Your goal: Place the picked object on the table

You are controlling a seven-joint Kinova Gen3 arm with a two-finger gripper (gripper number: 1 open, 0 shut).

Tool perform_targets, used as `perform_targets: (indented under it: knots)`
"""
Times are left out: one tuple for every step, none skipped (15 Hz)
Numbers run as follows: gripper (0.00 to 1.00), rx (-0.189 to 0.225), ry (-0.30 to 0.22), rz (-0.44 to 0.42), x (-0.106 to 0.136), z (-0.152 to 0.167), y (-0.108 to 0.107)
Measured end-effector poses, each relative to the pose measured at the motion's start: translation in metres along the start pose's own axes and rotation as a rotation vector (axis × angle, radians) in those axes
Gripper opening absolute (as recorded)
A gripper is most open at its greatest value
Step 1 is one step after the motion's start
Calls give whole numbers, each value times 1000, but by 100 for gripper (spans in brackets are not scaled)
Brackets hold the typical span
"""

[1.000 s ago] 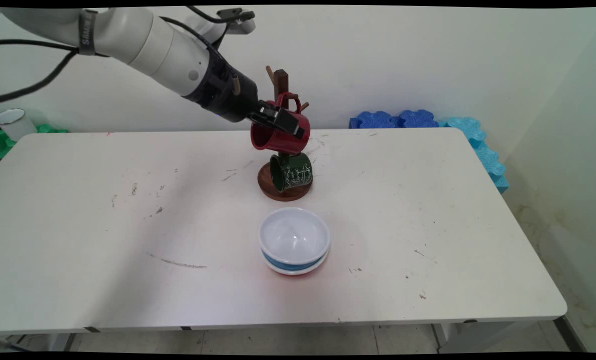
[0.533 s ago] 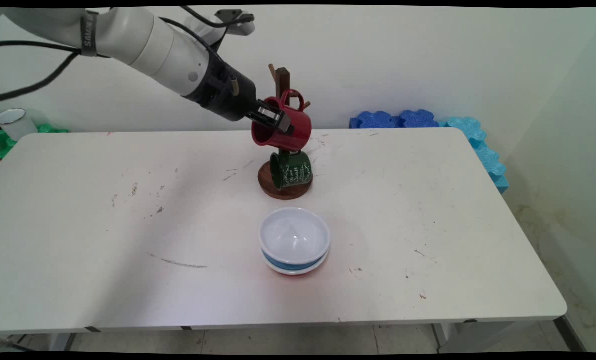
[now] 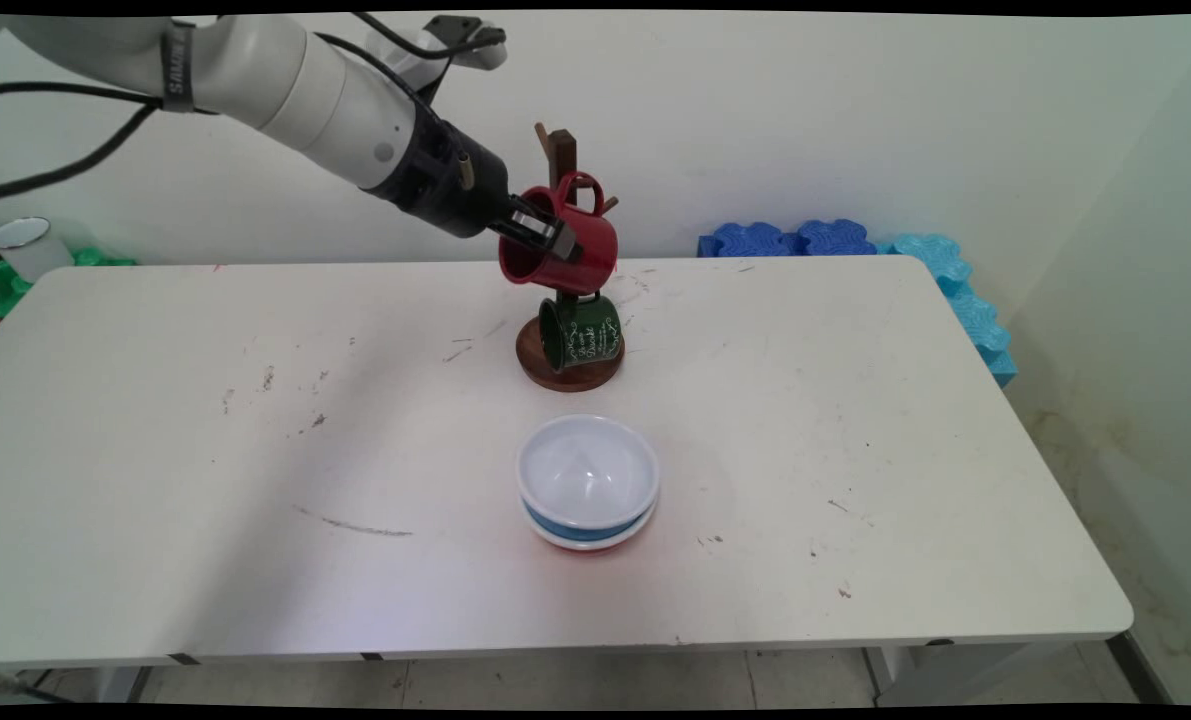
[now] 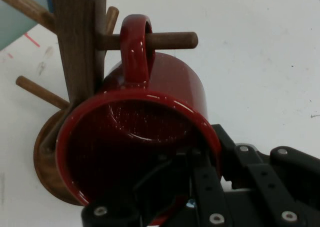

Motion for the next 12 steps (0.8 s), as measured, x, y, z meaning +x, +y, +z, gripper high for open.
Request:
perform_targets:
  knots:
    - [0, 0, 2, 4, 0, -1, 0]
    - [0, 0, 3, 7, 1, -1, 0]
    - [0, -1, 5, 10, 1, -2, 1]
    - [0, -2, 5, 12, 1, -2, 1]
    - [0, -4, 6, 14, 2, -3, 2]
    - [0, -7, 7, 17, 2, -5, 3]
    - [0, -11, 7, 18, 2, -6, 5]
    - [0, -15, 7, 20, 2, -6, 6]
    - [0, -19, 7, 21, 2, -7, 7]
    - [0, -25, 7, 22, 2, -8, 9]
    - [0, -30, 7, 23, 2, -9, 11]
    - [0, -35, 7, 24, 3, -9, 12]
